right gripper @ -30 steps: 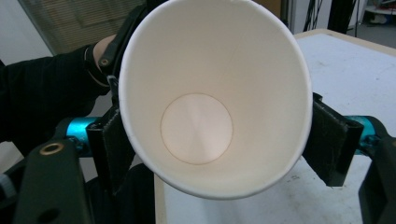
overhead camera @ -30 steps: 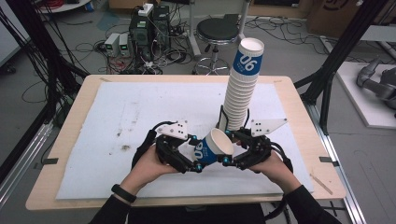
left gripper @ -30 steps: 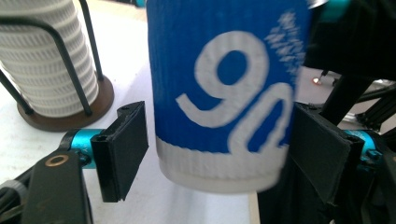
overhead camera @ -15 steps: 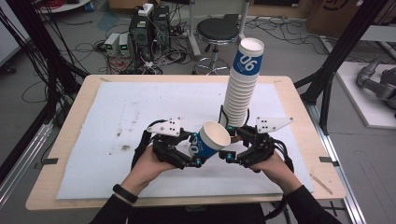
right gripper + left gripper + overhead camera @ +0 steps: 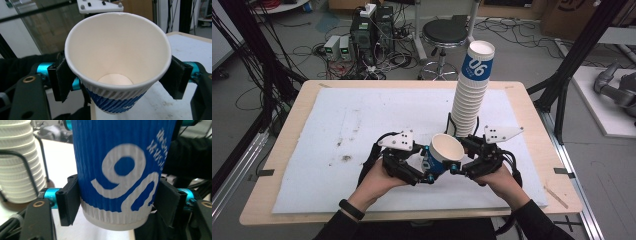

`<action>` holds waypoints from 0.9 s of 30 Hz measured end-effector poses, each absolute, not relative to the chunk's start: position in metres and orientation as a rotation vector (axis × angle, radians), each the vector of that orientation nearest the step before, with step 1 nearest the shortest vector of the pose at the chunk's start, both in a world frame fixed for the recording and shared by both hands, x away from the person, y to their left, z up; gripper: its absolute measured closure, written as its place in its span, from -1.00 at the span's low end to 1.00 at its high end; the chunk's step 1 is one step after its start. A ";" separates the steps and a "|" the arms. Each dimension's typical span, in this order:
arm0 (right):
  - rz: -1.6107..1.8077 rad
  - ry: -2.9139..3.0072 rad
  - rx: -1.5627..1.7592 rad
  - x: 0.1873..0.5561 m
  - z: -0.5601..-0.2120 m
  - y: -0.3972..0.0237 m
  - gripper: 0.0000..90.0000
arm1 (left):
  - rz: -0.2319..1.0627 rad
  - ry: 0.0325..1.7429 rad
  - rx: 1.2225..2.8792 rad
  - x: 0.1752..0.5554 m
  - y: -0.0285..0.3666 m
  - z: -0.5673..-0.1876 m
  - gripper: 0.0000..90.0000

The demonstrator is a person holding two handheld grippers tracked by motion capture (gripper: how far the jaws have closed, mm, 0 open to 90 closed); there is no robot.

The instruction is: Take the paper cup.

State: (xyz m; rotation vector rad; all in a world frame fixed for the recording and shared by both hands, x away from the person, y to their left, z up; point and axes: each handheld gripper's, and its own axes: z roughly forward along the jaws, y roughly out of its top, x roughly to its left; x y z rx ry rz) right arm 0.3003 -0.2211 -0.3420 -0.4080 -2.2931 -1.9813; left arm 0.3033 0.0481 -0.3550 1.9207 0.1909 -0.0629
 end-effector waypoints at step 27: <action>-2.002 -2.287 -0.402 0.295 -0.338 -0.212 -0.59 | -0.041 0.160 1.853 0.300 0.041 -0.362 -0.34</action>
